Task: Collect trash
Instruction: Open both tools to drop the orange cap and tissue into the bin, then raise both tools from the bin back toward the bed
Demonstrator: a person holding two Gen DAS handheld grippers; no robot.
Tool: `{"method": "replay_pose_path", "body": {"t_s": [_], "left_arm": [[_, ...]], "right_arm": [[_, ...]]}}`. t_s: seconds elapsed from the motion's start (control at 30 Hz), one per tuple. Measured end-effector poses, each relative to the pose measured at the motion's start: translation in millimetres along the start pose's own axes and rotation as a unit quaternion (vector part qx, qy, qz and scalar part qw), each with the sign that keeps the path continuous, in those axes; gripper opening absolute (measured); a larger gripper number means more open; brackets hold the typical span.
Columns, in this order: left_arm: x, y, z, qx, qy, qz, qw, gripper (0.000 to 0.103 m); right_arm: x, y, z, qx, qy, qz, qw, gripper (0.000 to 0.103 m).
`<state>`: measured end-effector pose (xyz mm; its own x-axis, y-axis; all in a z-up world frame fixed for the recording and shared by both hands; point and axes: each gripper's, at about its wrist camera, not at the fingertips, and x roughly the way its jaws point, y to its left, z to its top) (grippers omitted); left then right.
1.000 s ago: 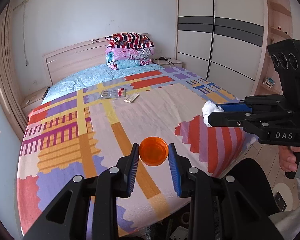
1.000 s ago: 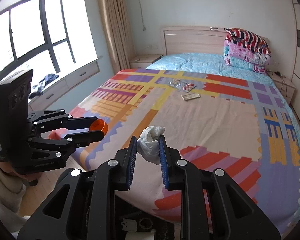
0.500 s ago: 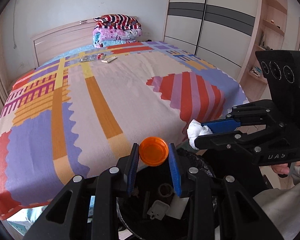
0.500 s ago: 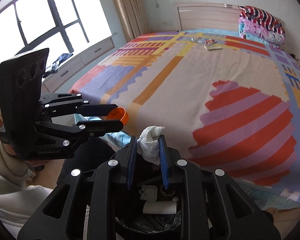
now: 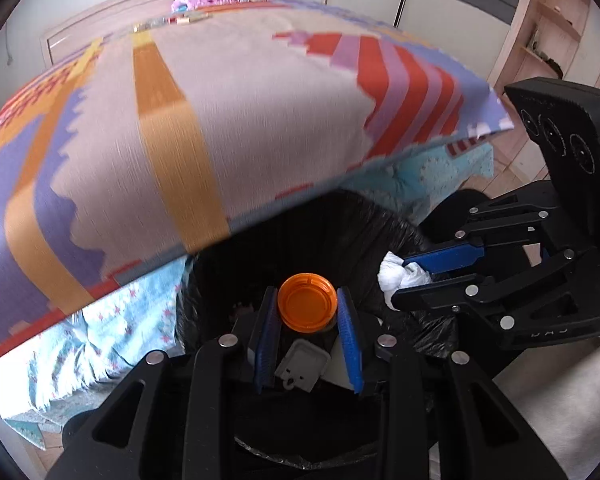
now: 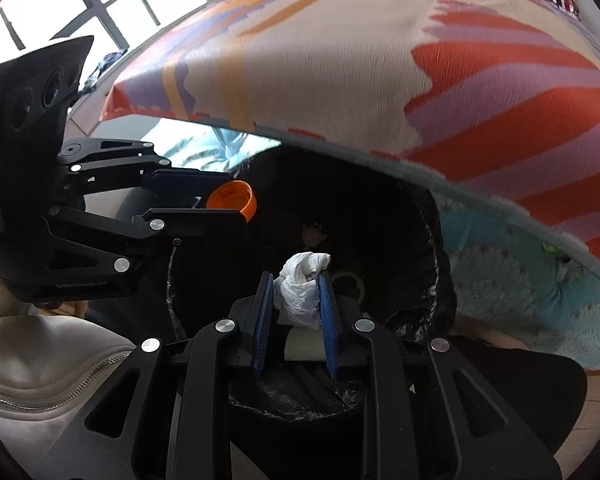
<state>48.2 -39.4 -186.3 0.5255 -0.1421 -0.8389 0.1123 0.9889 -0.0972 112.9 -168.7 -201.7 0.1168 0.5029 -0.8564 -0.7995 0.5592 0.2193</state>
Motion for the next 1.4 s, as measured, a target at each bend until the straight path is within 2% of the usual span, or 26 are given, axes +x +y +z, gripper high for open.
{"method": "replay_pose_path", "body": {"t_s": [0.2,0.47,0.7,1.0,1.4], "left_arm": [[25.5,5.2,-11.2,-0.009,0.043,0.014,0.9989,0.029],[37.1,11.4,-15.0,-0.020,0.058,0.020,0.9979,0.029],[33.2,15.0,-18.0,-0.022,0.055,0.021,0.9980,0.029],[29.0,12.0,-13.1,-0.023,0.049,0.018,0.9984,0.031],[-22.8,9.8,0.5,-0.016,-0.016,0.020,0.9996,0.031]], "right_arm": [[24.8,2.0,-4.9,0.001,0.052,-0.003,0.999,0.024],[38.1,6.5,-8.1,-0.007,0.082,0.004,0.997,0.025],[39.8,5.8,-7.5,-0.007,0.091,0.009,0.996,0.039],[26.0,-0.7,-4.9,0.005,0.063,0.008,0.998,0.041],[-20.8,-6.7,9.7,0.012,-0.007,0.000,1.000,0.041]]}}
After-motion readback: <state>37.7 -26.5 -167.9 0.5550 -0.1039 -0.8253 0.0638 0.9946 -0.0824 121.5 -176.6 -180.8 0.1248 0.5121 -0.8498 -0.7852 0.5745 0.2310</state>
